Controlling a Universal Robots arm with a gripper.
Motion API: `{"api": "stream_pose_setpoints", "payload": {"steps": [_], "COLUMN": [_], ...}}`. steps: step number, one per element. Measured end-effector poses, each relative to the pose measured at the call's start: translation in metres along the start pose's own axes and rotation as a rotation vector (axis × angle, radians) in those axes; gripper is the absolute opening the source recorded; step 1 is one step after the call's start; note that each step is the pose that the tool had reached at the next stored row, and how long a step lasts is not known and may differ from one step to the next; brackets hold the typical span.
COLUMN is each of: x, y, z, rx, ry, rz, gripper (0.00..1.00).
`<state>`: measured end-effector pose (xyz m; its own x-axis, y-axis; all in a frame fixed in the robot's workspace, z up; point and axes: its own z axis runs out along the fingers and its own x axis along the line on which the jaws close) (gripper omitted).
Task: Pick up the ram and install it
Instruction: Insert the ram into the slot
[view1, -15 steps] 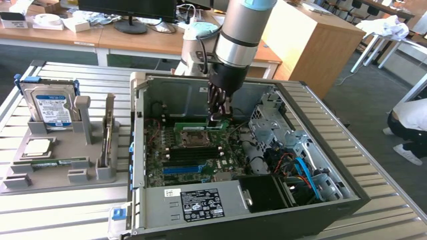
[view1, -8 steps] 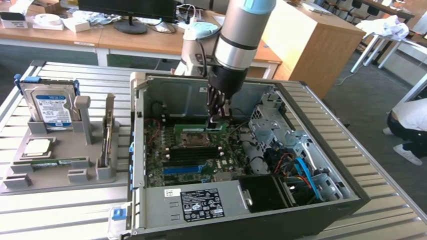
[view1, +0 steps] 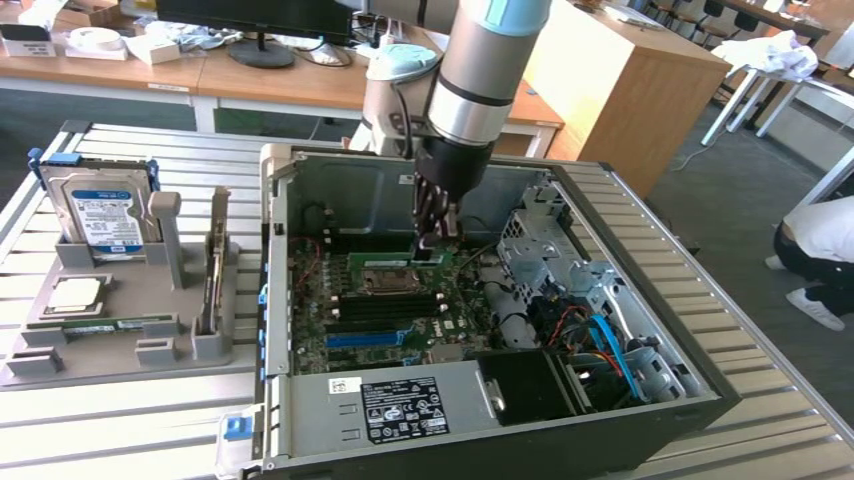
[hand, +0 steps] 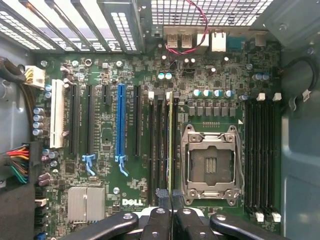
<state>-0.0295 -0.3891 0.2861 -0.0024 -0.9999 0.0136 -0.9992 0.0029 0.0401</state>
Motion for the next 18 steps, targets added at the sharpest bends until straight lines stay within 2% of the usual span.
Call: {"api": "stream_pose_setpoints", "payload": {"steps": [18], "x": [-0.0001], "y": [-0.0004], "z": [0.0098], "rx": [0.0000], "ry": [0.0000], "rz": [0.000], "gripper": [0.12]}}
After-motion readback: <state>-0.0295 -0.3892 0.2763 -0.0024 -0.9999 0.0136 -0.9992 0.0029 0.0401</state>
